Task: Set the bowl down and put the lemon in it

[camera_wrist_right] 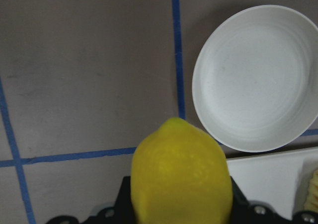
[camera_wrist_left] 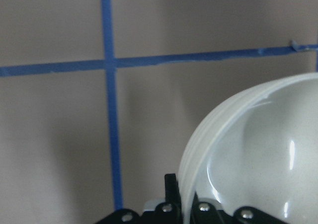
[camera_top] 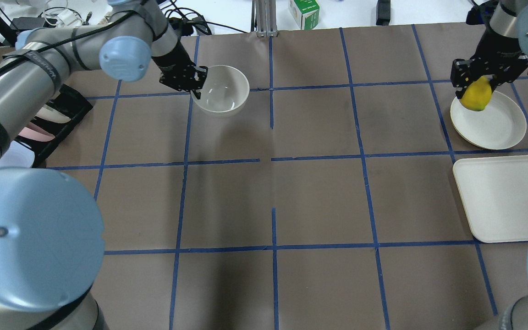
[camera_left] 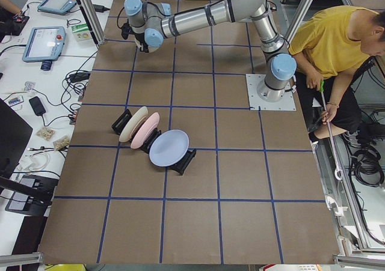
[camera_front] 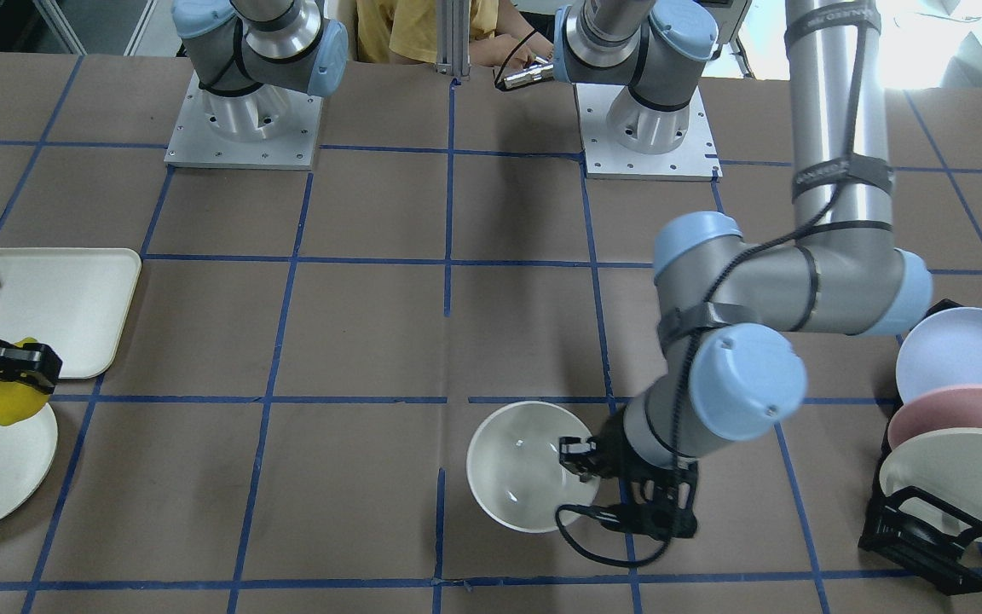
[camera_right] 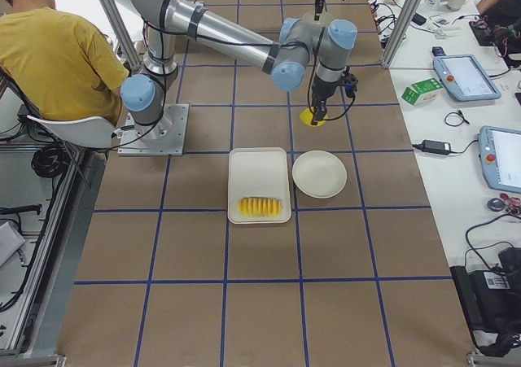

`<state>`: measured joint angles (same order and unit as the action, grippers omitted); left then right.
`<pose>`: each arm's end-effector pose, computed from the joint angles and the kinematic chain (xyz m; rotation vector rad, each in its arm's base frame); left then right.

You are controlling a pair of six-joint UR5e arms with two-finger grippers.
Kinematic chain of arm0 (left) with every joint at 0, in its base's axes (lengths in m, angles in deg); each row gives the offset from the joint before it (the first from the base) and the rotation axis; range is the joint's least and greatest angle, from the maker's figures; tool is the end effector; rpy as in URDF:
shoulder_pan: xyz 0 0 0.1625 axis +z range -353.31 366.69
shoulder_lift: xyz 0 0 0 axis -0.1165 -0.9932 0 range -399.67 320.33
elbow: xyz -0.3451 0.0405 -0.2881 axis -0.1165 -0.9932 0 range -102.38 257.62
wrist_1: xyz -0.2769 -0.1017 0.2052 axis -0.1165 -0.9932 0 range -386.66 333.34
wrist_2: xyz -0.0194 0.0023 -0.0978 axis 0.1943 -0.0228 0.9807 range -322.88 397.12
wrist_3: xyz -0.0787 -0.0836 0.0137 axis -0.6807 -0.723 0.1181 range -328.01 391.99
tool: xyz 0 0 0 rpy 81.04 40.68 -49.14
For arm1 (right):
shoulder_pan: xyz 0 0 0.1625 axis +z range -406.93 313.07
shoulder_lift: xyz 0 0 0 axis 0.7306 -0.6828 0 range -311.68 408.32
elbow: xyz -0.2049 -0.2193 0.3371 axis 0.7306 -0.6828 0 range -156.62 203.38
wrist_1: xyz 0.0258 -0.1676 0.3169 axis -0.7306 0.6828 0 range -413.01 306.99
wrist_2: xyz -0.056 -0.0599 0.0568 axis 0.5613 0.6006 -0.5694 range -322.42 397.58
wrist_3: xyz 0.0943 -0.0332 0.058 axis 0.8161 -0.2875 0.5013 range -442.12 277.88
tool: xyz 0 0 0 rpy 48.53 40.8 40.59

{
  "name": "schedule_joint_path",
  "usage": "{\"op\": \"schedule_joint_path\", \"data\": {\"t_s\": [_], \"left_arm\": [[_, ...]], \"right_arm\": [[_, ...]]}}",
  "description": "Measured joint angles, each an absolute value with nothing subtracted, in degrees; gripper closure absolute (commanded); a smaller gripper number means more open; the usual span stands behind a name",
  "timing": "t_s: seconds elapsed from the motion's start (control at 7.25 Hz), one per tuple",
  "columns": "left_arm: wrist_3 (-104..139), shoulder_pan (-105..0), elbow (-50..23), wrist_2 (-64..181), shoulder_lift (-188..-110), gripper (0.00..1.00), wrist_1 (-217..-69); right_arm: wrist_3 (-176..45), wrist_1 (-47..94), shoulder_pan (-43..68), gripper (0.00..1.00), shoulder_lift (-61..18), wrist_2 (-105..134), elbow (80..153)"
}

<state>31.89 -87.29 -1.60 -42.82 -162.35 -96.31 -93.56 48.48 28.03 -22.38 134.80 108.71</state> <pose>-0.1982 -0.6378 0.3014 -0.0969 -2.9651 -0.0493 -0.0319 -0.5770 0.3842 -0.0895 -3.0275 -0.1246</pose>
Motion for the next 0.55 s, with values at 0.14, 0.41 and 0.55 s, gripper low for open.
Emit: {"op": "schedule_joint_path", "data": {"t_s": [0.14,0.41,0.55], "left_arm": [[29.19,-90.12,-5.14,-42.80,-160.64,1.00,-95.51],[25.89,-92.56,-14.64,-42.79,-157.87,1.00,-87.34],[24.59,-93.41,-18.53,-42.70,-157.19,1.00,-82.61]], "right_arm": [[-90.45,47.47,30.40,1.00,-23.22,134.73,108.91],[-85.84,46.51,33.94,1.00,-24.98,131.52,109.39],[-82.38,46.37,36.36,1.00,-25.50,130.02,109.43]]}}
